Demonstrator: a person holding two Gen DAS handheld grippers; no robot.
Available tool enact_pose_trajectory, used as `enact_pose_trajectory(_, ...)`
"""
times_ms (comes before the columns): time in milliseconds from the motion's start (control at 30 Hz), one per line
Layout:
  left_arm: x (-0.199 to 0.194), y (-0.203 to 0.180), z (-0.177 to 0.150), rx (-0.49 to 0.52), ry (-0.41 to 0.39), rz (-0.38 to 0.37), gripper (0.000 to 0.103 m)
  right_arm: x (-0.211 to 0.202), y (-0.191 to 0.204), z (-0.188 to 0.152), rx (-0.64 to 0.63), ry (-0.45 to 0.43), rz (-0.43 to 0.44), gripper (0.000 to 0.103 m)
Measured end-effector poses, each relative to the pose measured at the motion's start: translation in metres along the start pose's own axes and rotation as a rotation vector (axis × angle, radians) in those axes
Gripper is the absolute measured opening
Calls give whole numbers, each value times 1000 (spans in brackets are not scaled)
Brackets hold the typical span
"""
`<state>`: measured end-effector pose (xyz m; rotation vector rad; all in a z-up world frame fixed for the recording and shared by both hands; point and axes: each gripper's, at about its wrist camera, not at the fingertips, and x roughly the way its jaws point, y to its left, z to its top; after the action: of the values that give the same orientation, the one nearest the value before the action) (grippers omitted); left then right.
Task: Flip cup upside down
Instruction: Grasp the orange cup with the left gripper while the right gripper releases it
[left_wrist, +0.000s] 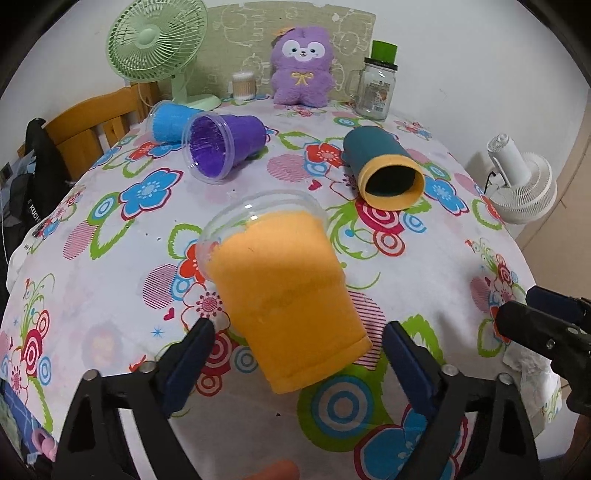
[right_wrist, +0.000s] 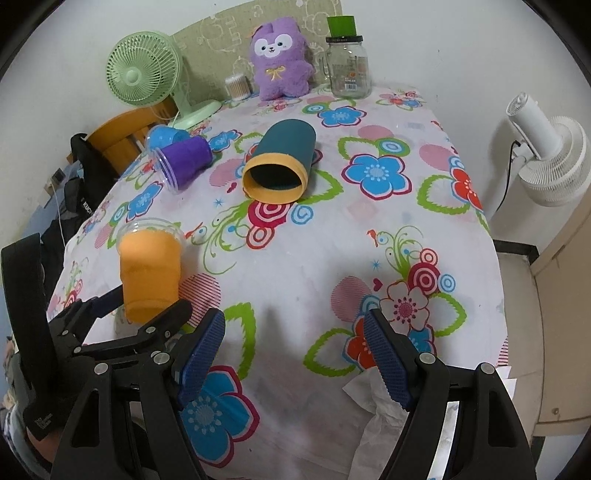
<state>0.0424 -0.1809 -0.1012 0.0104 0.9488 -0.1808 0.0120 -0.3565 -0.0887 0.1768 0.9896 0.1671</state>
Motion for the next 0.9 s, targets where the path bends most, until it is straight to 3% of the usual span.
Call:
enact_pose_trajectory(200, 0, 0, -3, 14, 1, -9, 70, 1, 1, 0, 0, 2, 5, 80)
enact_pose_trajectory(767, -25, 14, 0, -1, -64, -19, 69, 5, 16, -2, -25, 14, 17, 80)
enact_pose_trajectory(900, -33, 16, 1, 2, -78, -7, 61, 5, 20, -3, -32, 15, 20, 80)
